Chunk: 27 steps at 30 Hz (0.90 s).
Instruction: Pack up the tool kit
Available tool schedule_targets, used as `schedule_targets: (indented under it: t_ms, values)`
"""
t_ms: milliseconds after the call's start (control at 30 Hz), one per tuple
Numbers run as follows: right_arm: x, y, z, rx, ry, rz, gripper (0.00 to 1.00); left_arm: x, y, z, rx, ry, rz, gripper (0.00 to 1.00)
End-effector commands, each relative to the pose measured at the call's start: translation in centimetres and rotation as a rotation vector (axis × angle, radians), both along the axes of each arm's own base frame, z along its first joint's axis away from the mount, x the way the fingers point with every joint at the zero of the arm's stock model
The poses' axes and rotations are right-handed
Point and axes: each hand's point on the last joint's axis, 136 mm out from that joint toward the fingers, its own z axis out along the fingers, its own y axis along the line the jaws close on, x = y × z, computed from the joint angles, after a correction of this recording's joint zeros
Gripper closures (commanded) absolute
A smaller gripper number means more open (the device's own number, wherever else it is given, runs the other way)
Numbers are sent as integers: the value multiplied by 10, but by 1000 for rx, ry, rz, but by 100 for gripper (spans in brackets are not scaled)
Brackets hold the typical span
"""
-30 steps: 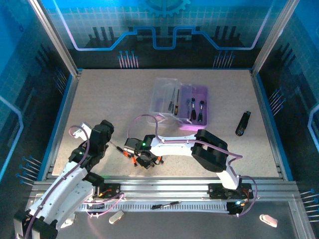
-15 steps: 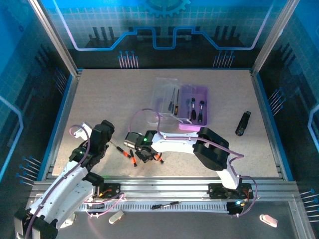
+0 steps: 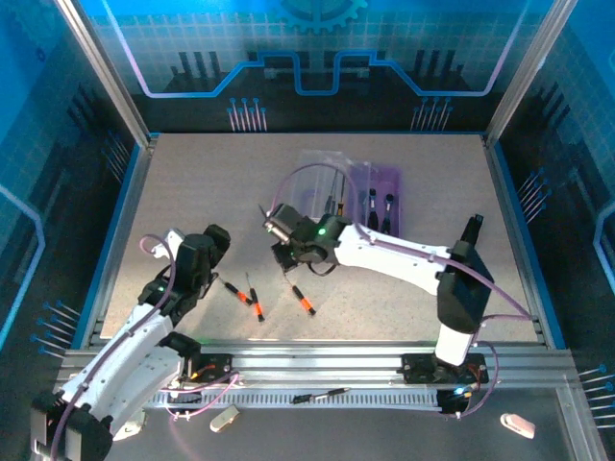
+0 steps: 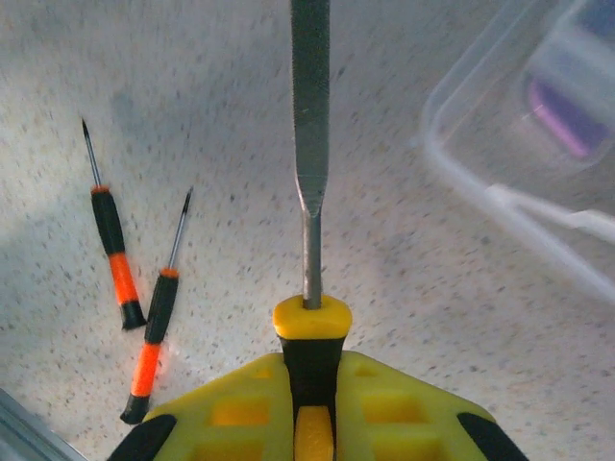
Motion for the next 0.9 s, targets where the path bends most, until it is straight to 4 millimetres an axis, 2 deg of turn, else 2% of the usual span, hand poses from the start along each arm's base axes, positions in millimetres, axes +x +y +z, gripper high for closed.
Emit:
schedule_targets:
  t_ms: [0,100,233,333,467,567,667,867]
  values:
    - [25,-28,30,58,-38,-59,86,21,-38,2,-114,-54,-163,1]
    - [53,-64,39,103,-29,-149,86,32,-66,2,-160,-68,-295,1]
    - [85,-106,38,178,3,-279,87,38,-94,3,-181,-78,-410,1]
    - [105,-130,30,231,35,-358,87,39,-121,5,-184,-76,-503,1]
    - [128,-157,3,245,78,-460,87,37,-157,9,-160,-83,-620,1]
    - [141,-171,-10,241,78,-508,87,36,-177,9,-166,-89,-680,1]
    - [151,-178,-23,250,111,-535,87,36,-188,7,-179,-77,-716,1]
    - [160,-178,-48,230,172,-552,85,37,-190,9,-172,-68,-721,1]
